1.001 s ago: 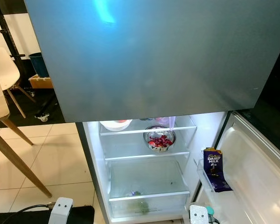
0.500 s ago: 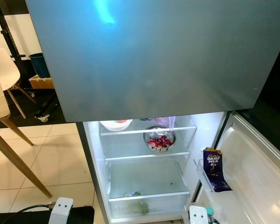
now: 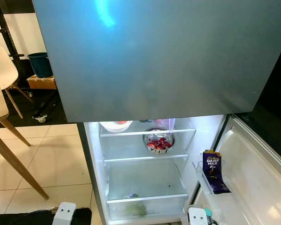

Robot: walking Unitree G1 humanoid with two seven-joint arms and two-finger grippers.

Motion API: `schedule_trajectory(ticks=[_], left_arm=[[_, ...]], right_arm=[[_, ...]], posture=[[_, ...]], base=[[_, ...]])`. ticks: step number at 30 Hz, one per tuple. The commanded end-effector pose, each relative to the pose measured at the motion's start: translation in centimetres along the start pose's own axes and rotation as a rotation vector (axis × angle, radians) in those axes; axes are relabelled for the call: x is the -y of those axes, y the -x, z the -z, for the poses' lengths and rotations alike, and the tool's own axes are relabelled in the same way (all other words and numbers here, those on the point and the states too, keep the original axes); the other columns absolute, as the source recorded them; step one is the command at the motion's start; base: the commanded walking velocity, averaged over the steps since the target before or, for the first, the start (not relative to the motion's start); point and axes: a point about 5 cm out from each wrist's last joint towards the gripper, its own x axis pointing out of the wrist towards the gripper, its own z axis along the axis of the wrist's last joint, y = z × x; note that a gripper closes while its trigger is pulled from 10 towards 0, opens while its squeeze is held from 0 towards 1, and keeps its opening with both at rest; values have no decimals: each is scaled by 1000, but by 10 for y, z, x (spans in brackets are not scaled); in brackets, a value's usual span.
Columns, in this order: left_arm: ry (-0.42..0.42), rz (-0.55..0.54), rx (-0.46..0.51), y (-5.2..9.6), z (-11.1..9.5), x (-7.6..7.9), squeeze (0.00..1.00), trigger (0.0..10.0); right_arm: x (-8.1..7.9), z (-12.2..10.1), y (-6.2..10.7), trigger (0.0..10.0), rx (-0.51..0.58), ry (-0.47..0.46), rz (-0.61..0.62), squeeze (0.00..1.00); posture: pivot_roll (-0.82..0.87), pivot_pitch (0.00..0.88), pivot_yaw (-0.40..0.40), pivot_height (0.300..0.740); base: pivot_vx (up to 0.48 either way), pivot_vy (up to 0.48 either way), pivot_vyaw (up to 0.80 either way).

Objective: Restocking fridge

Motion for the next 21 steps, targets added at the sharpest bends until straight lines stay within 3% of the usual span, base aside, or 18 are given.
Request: schedule_trajectory(ticks=[1, 14, 21], left_arm=[[6, -2, -11, 1, 4, -1, 0, 10000], [3, 7, -4, 0, 1, -1, 0, 10000], [4, 10, -5, 0, 1, 0, 0, 10000]], right_arm=[[0, -2, -1, 10000, 3, 10, -2, 0], [3, 2, 1, 10000, -1, 3, 8, 0], [3, 1, 1, 10000, -2, 1, 11, 0]], posture=[[-100, 74, 15, 734], [-107, 65, 25, 734], [-106, 68, 27, 734]], base=[[0, 0, 0], [0, 0, 0], [-245, 0, 0]])
